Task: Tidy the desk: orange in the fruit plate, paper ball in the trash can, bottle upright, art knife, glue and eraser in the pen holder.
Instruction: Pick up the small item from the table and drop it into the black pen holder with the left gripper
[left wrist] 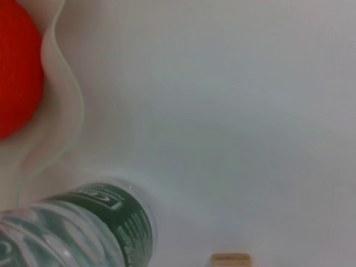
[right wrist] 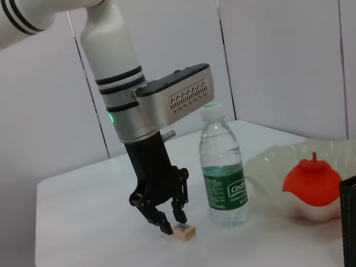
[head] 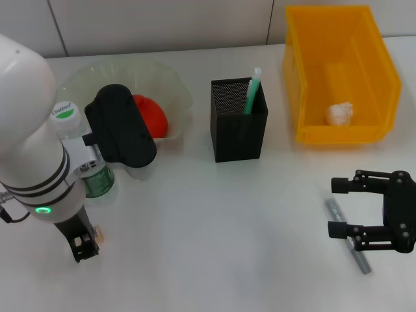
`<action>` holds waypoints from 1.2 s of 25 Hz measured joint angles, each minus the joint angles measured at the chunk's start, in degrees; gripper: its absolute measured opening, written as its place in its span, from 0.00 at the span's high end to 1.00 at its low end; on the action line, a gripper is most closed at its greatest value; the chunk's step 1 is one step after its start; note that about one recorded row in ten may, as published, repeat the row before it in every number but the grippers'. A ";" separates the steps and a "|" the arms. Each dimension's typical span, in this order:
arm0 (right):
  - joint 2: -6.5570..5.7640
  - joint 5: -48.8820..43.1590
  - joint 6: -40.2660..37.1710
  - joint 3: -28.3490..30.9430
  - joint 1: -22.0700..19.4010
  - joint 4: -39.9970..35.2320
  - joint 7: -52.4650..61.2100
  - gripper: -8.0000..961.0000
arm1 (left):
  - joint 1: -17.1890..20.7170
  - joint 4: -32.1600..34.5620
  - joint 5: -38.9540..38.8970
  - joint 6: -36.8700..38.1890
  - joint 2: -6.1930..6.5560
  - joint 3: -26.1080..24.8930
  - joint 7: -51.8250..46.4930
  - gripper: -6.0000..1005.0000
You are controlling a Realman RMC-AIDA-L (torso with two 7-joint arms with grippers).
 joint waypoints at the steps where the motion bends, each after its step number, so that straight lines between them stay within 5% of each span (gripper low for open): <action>1: 0.01 0.00 0.00 -0.02 0.07 0.12 0.00 0.24 | 0.01 0.00 0.01 -0.14 0.00 0.00 -0.09 0.73; 11: 0.02 -0.04 0.00 0.15 0.06 0.73 -0.16 0.24 | -0.26 -0.57 0.16 -1.35 0.00 0.00 0.49 0.63; 30: -0.03 -0.04 0.00 0.07 0.54 0.96 -0.16 0.24 | -0.32 -1.61 0.81 -2.21 -0.09 0.26 1.39 0.62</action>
